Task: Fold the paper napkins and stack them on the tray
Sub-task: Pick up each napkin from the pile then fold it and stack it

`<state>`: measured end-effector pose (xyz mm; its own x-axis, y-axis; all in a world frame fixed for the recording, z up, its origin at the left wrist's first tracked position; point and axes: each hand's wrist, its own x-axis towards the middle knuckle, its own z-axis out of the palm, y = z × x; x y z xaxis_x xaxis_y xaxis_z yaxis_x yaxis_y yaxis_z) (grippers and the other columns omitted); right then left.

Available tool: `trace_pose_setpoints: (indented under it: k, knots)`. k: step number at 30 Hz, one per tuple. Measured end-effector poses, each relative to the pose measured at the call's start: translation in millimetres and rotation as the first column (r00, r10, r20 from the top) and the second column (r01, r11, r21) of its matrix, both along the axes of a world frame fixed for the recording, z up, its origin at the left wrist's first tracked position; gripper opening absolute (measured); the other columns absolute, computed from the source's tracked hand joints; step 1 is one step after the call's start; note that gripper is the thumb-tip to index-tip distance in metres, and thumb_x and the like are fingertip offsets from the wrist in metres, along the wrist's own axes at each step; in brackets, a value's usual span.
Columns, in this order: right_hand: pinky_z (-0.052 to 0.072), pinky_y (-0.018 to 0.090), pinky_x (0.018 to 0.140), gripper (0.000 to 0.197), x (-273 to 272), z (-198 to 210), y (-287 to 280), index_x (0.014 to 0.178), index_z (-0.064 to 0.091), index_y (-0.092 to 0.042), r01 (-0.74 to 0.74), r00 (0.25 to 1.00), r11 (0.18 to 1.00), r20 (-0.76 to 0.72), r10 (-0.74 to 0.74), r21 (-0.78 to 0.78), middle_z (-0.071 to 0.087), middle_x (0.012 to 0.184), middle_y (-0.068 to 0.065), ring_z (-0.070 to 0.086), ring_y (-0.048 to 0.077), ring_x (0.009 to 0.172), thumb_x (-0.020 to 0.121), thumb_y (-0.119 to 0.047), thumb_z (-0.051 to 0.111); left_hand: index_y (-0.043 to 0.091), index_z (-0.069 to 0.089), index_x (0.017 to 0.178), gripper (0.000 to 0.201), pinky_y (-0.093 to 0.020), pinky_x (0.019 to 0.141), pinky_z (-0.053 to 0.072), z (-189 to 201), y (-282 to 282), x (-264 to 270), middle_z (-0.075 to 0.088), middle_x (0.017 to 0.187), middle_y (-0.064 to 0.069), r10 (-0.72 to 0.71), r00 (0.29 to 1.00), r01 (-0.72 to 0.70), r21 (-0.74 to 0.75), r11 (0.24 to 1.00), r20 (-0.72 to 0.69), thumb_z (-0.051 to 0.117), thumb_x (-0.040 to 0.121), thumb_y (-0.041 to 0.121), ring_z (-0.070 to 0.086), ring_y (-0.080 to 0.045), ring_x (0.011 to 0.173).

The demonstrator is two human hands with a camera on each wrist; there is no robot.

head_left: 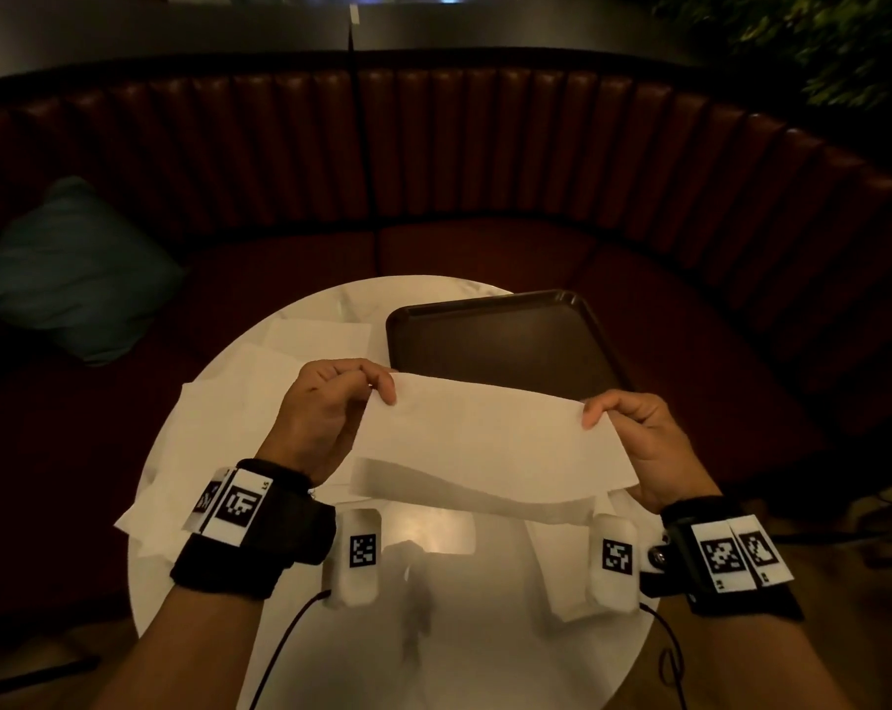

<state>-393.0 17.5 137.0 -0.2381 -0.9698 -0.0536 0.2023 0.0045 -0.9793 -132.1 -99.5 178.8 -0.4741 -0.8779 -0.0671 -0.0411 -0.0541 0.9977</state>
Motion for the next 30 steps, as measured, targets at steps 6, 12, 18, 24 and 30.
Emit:
trace_pose_setpoints:
  k: [6,12,18,24,30]
  knots:
    - [0.056,0.023,0.061,0.021,2.0,-1.4,10.1,0.058,0.074,-0.019,-0.004,0.993,1.0,-0.115,0.001,-0.029,0.075,0.08,0.0,0.071,0.016,0.076,0.075,-0.01,0.067,0.022,0.073,0.06,0.031,-0.015,0.069,0.053,-3.4,-6.2,5.0,0.07,0.069,0.009,-0.031,0.999,0.033,-0.079,0.996,0.022,0.063,0.078,0.0,0.064,-0.004,0.075]
    - [0.053,0.017,0.075,0.035,-4.0,-17.8,52.0,0.065,0.076,-0.016,0.108,0.929,0.989,-0.364,-0.063,0.106,0.075,0.078,0.003,0.07,0.012,0.08,0.072,0.015,0.061,0.008,0.068,0.072,0.016,-0.017,0.065,0.054,-22.8,-10.9,-19.7,0.068,0.072,-0.004,-0.151,0.962,0.164,-0.04,0.986,0.229,0.067,0.074,-0.008,0.064,-0.011,0.068]
    - [0.055,0.025,0.06,0.011,1.1,-74.4,111.9,0.07,0.074,0.001,0.272,0.943,0.894,-0.283,-0.174,0.357,0.072,0.071,0.016,0.065,0.023,0.067,0.072,-0.009,0.078,0.016,0.075,0.076,0.013,-0.022,0.07,0.049,-85.3,-11.1,-92.3,0.072,0.075,-0.008,-0.256,0.746,0.426,-0.145,0.893,0.615,0.07,0.072,0.004,0.063,-0.014,0.067]
    - [0.05,0.016,0.054,0.014,0.3,-131.6,126.5,0.07,0.071,-0.007,0.494,0.864,0.732,-0.357,-0.354,0.47,0.069,0.077,0.003,0.061,0.004,0.055,0.07,0.005,0.076,0.015,0.064,0.113,0.046,-0.031,0.097,0.042,-140.0,9.2,-168.7,0.061,0.122,-0.001,-0.341,0.538,0.669,-0.144,0.729,0.77,0.076,0.072,0.032,0.06,-0.02,0.104]
    - [0.042,0.0,0.058,0.027,-11.8,-157.1,112.9,0.104,0.068,-0.014,0.486,0.865,0.653,-0.428,-0.263,0.581,0.061,0.089,-0.006,0.052,0.0,0.068,0.08,-0.002,0.069,0.012,0.048,0.132,0.05,-0.045,0.108,0.032,-186.5,11.2,-205.7,0.037,0.145,0.001,-0.338,0.434,0.714,-0.09,0.694,0.835,0.06,0.084,0.021,0.037,-0.022,0.133]
